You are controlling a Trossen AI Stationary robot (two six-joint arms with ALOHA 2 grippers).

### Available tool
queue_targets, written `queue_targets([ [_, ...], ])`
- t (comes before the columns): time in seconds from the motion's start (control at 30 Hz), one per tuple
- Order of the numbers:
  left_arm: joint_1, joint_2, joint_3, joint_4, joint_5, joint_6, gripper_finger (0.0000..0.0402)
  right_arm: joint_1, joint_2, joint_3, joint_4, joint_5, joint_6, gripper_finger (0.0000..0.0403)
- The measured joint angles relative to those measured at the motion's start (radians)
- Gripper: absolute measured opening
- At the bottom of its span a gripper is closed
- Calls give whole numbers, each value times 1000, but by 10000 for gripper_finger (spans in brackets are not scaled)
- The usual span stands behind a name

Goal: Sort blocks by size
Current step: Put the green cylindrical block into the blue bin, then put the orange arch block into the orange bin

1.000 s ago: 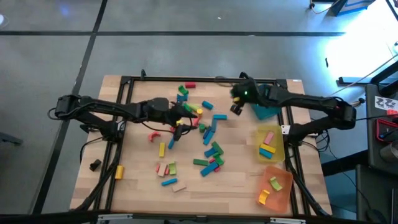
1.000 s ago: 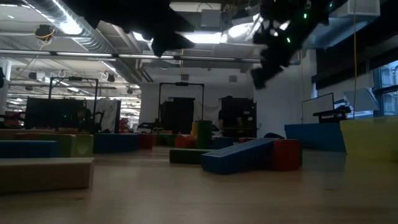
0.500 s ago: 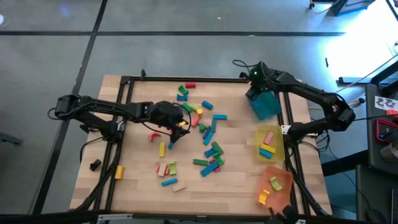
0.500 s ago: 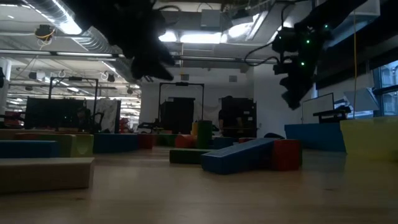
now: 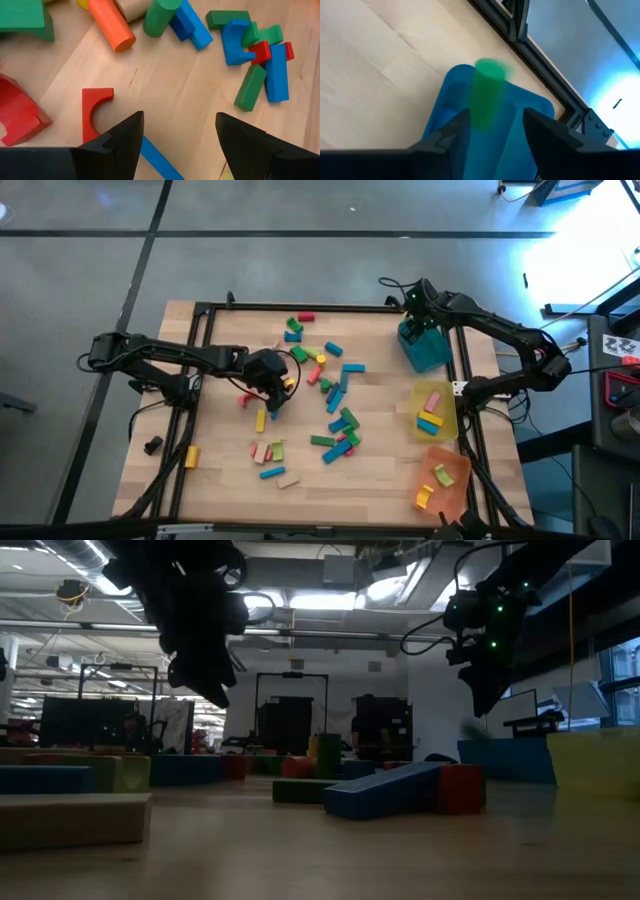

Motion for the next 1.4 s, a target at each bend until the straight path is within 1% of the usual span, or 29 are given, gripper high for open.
queue_targets([
  [0.13, -7, 0, 0, -8, -1, -1, 233, 0, 0, 0, 0, 16, 0, 200],
  [0.2, -7, 0, 0, -43, 0, -11, 233, 0, 0, 0, 0, 20, 0, 203],
  [0.3, -3, 0, 0, -138, -4, -38, 233, 0, 0, 0, 0, 22, 0, 204],
  [0.4, 3, 0, 0, -267, -33, -50, 233, 0, 0, 0, 0, 15, 1, 204],
  [0.5, 7, 0, 0, -391, -80, -87, 233, 0, 0, 0, 0, -13, 1, 204],
  [0.63, 8, 0, 0, -495, -96, -118, 233, 0, 0, 0, 0, -39, 1, 204],
  [0.73, 8, 0, -14, -497, -102, -118, 233, 0, 0, 0, 0, -62, 2, 204],
  [0.93, 8, 1, -92, -484, -114, -131, 233, 0, 0, 0, 0, -87, 30, 204],
  [1.07, 8, 2, -131, -480, -114, -171, 233, 0, 0, 0, 1, -87, 30, 204],
  [1.2, 8, 2, -164, -460, -114, -170, 233, 0, 0, 0, 7, -89, 32, 204],
  [1.3, 8, 2, -202, -393, -114, -170, 232, 0, 0, 0, 16, -139, 39, 204],
  [1.4, 8, 1, -223, -360, -118, -171, 214, 0, 0, 0, 31, -218, 39, 204],
])
